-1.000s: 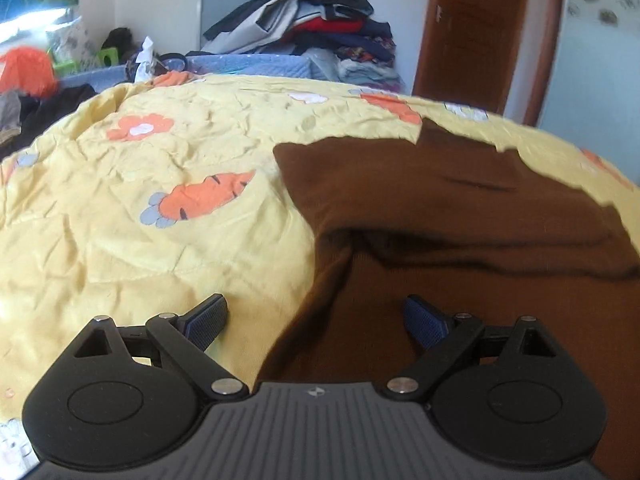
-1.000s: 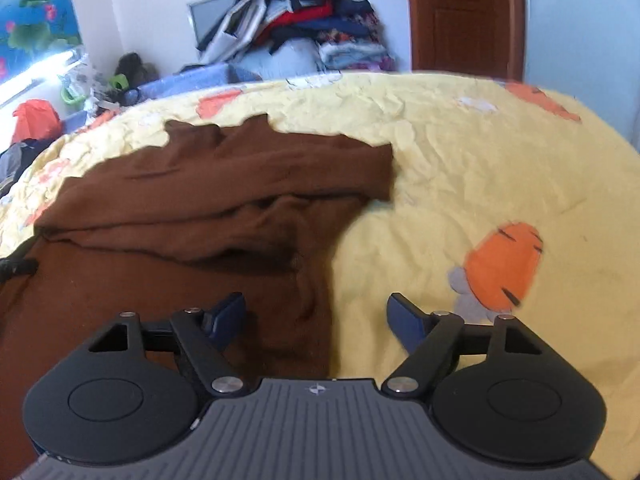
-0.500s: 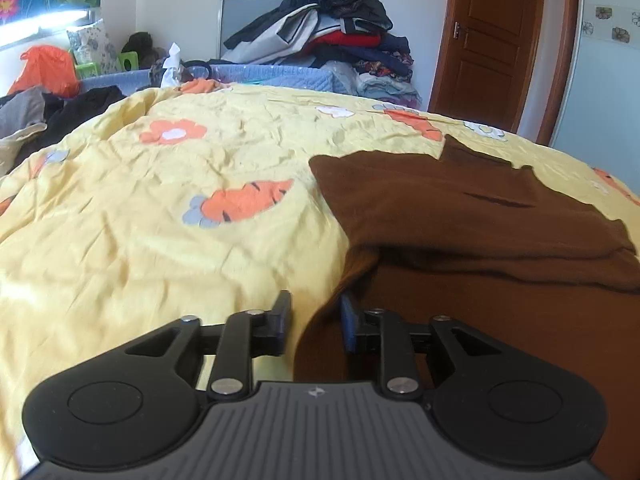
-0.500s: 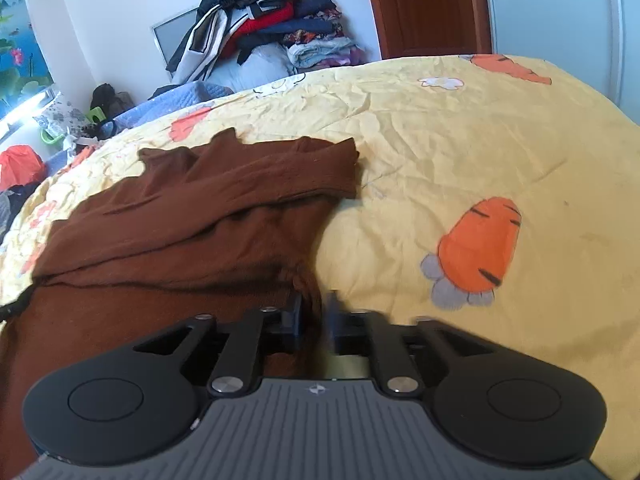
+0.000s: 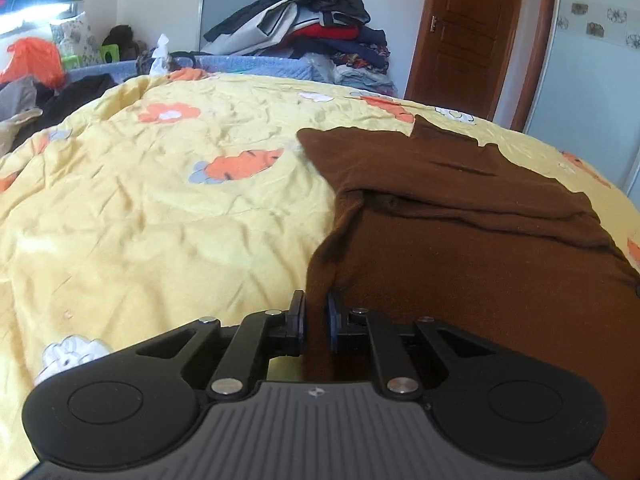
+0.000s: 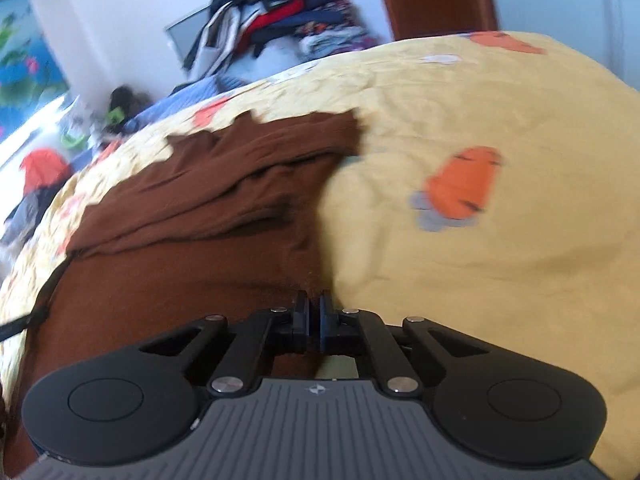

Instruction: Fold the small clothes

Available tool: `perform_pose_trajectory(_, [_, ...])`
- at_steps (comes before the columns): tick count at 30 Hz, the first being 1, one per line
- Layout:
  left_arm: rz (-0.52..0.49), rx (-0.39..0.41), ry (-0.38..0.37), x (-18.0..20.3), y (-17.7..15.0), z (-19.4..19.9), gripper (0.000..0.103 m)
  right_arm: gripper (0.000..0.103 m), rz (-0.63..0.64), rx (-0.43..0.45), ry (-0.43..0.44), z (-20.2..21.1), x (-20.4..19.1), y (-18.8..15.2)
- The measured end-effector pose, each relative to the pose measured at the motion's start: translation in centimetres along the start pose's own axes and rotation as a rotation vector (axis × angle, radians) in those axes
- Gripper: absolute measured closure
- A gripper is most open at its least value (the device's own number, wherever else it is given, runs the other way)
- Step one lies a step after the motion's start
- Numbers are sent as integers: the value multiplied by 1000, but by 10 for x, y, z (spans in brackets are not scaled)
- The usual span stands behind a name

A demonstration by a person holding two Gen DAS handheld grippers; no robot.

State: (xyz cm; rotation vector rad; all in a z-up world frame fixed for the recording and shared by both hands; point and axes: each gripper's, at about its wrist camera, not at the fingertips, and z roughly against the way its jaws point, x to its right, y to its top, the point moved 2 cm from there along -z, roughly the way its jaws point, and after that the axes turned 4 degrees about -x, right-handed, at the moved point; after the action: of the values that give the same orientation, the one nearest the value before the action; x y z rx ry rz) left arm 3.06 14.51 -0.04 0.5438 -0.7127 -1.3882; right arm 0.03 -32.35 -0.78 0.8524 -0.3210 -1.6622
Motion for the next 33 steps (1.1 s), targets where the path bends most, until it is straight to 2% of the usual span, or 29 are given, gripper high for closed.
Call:
perform_pose_trajectory(2, [24,-16,-43,-4,-3,7,93,94,-52,-12,40,3,8,-3])
perform_pose_trajectory(3, [61,-32,-72,-8,-4,10,89,84,-73,-23,61,6,8,-5])
perform_pose_trajectory(4, [112,-54,-119,-12,-6,13,78,77,-106,-35,102,9,9,-7])
perform_pose_trajectory(5, [167,-75,-179,-18,-9,16,68,55,-151,-60,145,11,12,-9])
perform_pose_trajectory(6, [222,-76,-240,-23,-12,21,45,30,-191,-70,207,16,15,-12])
perform_pose_trajectory(7, [274,-73,-279,-28,-16,26,28,23,-222,-78,258,20,18,-14])
perform_pose_trajectory(8, [314,-73,-304,-32,-20,29,25,20,-237,-91,290,22,18,-16])
perform_pose_trajectory(11, [329,-58,-318,-30,-26,31,25,21,-227,-123,309,18,13,-16])
perform_pose_trajectory(12, [316,-52,-309,-26,-25,29,26,29,-221,-127,312,15,9,-14])
perform_pose_trajectory(13, [306,-52,-299,-23,-24,28,31,39,-216,-133,309,11,5,-13])
perform_pose_trajectory(14, [293,-56,-284,-20,-22,26,43,81,-212,-151,299,7,3,-13])
perform_pose_trajectory(15, [280,-69,-257,-18,-20,23,69,97,-205,-189,254,-2,2,-14])
perform_pose_trajectory(16, [275,-78,-232,-18,-19,21,79,97,-185,-176,252,-4,2,-14])
perform_pose_trajectory(19, [304,-103,-240,-28,-19,24,80,98,-211,-146,230,6,16,-16])
perform_pose_trajectory(21, [293,-104,-243,-32,-24,31,80,98,-249,-131,248,13,30,-22])
perform_pose_trajectory(24, [328,-113,-306,-40,-36,39,77,93,-275,-133,278,16,32,-29])
perform_pose_trajectory(25, [355,-124,-333,-42,-39,42,71,87,-290,-141,287,18,32,-30])
perform_pose_trajectory(26, [388,-135,-365,-45,-43,46,65,75,-306,-148,314,21,30,-32])
perform_pose_trajectory(27, [424,-143,-406,-47,-47,50,49,58,-318,-162,345,24,29,-34])
perform_pose_trajectory(28, [459,-149,-449,-49,-52,53,35,50,-329,-178,383,26,28,-37])
perform_pose_trajectory(29, [487,-157,-492,-48,-57,57,31,39,-337,-189,424,31,27,-43])
perform_pose_trajectory(31, [530,-173,-550,-46,-69,60,29,37,-360,-213,469,38,26,-54])
perform_pose_trajectory(33, [536,-166,-571,-38,-76,61,30,38,-369,-244,514,41,20,-66])
